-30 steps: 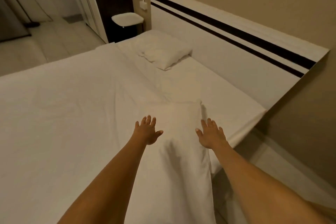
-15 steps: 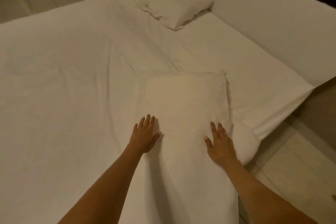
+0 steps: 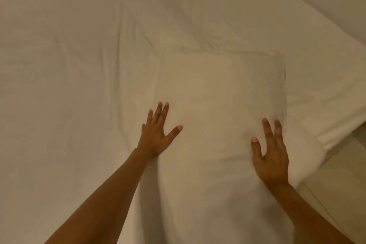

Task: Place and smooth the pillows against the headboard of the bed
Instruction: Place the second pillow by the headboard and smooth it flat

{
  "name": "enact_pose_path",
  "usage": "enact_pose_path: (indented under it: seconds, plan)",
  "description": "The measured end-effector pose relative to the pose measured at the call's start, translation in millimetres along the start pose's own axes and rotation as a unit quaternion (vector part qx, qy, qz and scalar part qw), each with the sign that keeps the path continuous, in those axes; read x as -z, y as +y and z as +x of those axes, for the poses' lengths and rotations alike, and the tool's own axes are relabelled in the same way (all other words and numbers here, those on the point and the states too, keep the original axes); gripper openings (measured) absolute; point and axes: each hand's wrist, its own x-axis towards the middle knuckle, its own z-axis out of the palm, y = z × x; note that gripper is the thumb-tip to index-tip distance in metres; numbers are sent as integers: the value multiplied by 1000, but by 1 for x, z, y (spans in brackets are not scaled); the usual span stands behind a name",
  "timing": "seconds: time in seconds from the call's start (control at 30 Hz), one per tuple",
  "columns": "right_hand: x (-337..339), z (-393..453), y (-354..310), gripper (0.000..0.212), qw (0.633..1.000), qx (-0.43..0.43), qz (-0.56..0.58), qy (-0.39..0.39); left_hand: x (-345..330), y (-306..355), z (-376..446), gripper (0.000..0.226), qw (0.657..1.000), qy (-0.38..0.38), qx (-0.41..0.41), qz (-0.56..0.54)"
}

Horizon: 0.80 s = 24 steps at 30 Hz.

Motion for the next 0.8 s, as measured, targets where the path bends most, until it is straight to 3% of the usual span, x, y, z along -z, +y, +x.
enact_pose_path:
  seconds: [0.2, 0.37, 0.6, 0.8]
  plan:
    - [2, -2, 3, 72, 1000, -20, 0, 17, 3, -19, -1, 96, 998, 4, 15, -53]
    - [6, 0, -1, 75, 997, -25, 67, -3, 7, -13, 4, 95, 997, -19, 23, -69]
    - [23, -4, -16, 74, 996, 18, 85, -30, 14, -1, -6, 99, 997, 3, -36, -73]
    - [27, 0, -21, 88, 989, 7, 39, -144, 5, -8, -2, 106, 998, -34, -19, -53]
